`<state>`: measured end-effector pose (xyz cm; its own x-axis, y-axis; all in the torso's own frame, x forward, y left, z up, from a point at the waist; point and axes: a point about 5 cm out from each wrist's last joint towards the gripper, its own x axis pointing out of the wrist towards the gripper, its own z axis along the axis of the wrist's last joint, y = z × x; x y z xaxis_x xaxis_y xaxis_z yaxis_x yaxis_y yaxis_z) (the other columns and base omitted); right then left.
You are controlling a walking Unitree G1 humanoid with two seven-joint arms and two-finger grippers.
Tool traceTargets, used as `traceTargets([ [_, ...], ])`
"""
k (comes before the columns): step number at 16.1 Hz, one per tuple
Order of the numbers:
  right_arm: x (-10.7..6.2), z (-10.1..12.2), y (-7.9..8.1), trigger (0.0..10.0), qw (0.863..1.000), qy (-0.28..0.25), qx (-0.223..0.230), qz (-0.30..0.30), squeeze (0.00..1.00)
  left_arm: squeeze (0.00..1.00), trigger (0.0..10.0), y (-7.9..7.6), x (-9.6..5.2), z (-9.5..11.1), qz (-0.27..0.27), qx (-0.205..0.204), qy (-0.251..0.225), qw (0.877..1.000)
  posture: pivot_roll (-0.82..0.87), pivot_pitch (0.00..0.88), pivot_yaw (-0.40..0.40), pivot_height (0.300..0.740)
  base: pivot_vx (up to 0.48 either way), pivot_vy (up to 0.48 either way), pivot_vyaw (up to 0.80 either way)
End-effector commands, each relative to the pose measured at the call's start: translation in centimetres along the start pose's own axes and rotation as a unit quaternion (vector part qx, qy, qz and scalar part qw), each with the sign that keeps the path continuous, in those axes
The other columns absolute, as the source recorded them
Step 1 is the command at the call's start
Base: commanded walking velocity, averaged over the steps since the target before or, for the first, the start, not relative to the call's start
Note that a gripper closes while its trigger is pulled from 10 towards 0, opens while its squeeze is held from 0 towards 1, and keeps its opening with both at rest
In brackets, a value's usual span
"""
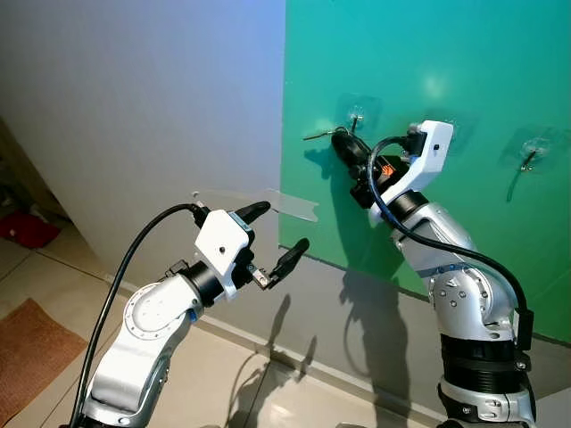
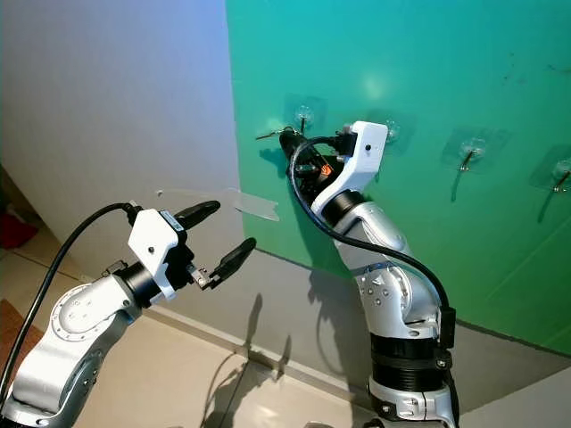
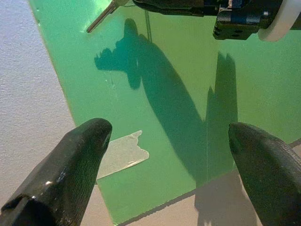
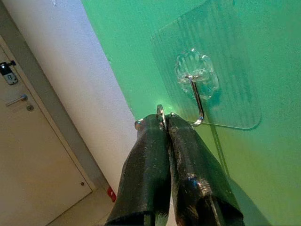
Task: Hang keys on a hook
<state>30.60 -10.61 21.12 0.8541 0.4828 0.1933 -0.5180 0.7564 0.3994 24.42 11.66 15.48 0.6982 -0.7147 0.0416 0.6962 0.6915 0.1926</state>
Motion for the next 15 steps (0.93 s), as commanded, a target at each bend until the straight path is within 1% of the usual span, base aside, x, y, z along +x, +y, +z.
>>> traceTargets([
  [1, -0.1, 1.0, -0.8, 10.0, 0.999, -0.022, -0.002, -0.025, 0.00, 0.00, 10.0, 0.1, 0.2, 0.2, -0.005, 0.002, -0.001, 1.000, -0.06, 0.000, -0.007, 0.740, 0.000, 0.000, 0.00],
  [4, -0.6, 1.2, -0.8, 10.0, 0.999, -0.030, 0.004, -0.027, 0.00, 0.00, 10.0, 0.1, 0.3, 0.2, -0.006, 0.002, 0.000, 1.000, -0.06, 0.000, -0.003, 0.740, 0.000, 0.000, 0.00],
  [8, -1.3, 1.5, -0.4, 10.0, 0.999, -0.038, 0.002, -0.004, 0.00, 0.00, 10.0, 0.2, 0.3, 0.1, -0.008, 0.001, 0.000, 1.000, -0.06, 0.000, 0.003, 0.740, 0.000, 0.000, 0.00],
  [11, -1.3, 1.5, -0.8, 10.0, 0.999, -0.038, 0.007, -0.019, 0.00, 0.00, 10.0, 0.1, 0.4, 0.1, -0.009, 0.000, 0.000, 1.000, -0.06, 0.000, 0.001, 0.740, 0.000, 0.000, 0.00],
  [13, -1.1, 1.1, -1.0, 10.0, 0.999, -0.021, 0.003, -0.025, 0.00, 0.00, 10.0, 0.1, 0.4, 0.1, -0.009, 0.001, 0.000, 1.000, -0.06, 0.000, -0.001, 0.740, 0.000, 0.000, 0.00],
  [15, -1.1, 0.9, -1.1, 10.0, 0.999, -0.016, 0.008, -0.027, 0.00, 0.00, 10.0, 0.1, 0.3, 0.1, -0.009, 0.000, 0.000, 1.000, -0.06, 0.000, -0.003, 0.740, 0.000, 0.000, 0.00],
])
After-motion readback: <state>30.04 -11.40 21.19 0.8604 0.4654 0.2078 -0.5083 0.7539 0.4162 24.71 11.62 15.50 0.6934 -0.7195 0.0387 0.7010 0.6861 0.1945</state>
